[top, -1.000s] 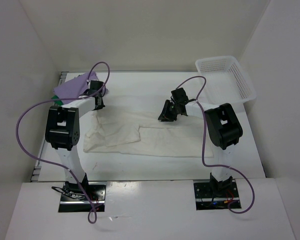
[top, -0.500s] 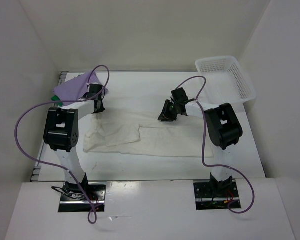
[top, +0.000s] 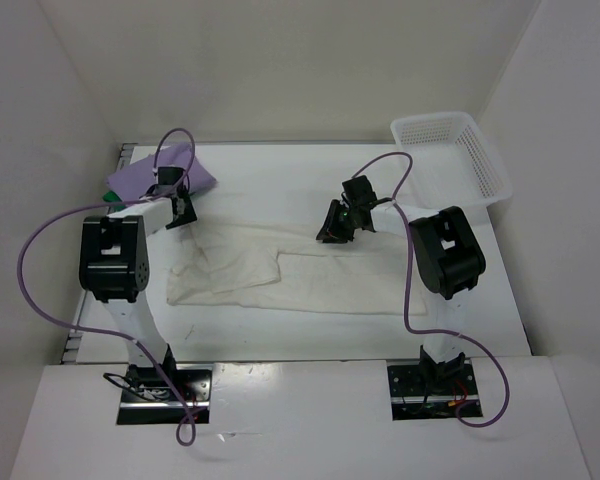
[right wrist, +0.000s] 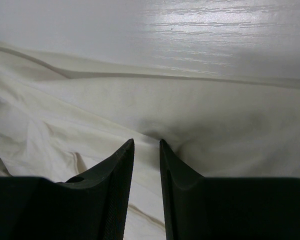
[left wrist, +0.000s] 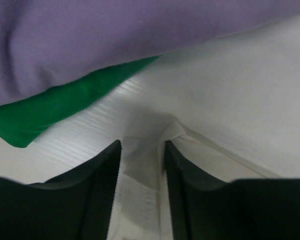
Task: Fold and stack the t-shirts
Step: Fold the other side of the tshirt into a rectangle
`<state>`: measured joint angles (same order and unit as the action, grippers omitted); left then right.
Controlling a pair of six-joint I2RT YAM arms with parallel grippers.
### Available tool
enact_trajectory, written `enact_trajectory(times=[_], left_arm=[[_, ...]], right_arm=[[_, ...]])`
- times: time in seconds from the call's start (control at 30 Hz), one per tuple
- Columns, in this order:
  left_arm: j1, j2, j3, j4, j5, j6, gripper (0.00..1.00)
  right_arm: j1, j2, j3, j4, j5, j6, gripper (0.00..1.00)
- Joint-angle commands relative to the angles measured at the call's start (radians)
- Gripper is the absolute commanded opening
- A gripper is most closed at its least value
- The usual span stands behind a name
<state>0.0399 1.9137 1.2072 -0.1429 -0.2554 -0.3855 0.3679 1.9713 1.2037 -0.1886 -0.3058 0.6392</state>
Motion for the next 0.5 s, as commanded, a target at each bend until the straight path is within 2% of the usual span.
enact_trajectory(times=[0.0,0.07,0.2,0.27,0.33,0.43,0.47], left_arm=[[0.021,-0.017,0.037,0.003,-0.016,-0.039,0.52],[0.021,-0.088,0.037,0.003,-0.001,-0.049,0.62],[0.021,-0.224,0.012,-0.006,0.051,-0.105,0.64],[-0.001,-0.302,-0.017,-0.017,0.105,-0.124,0.58],[-0.037,-0.347,-0.044,-0.03,0.151,-0.151,0.53],[-0.11,-0.418,-0.147,-0.043,0.232,-0.251,0.41],[-0.13,-0.454,-0.193,0.0,0.316,-0.333,0.39]], right_arm=[[-0.032,0.006,-0.046,-0.107,0.132,-0.035,0.34],[-0.032,-0.003,-0.046,-0.107,0.123,-0.035,0.34],[-0.032,-0.038,-0.046,-0.117,0.123,-0.026,0.34],[-0.032,-0.052,-0.036,-0.136,0.123,-0.026,0.34],[-0.032,-0.077,-0.024,-0.146,0.114,-0.026,0.4],[-0.032,-0.127,-0.024,-0.157,0.132,-0.026,0.45],[-0.032,-0.14,-0.024,-0.167,0.132,-0.026,0.46]])
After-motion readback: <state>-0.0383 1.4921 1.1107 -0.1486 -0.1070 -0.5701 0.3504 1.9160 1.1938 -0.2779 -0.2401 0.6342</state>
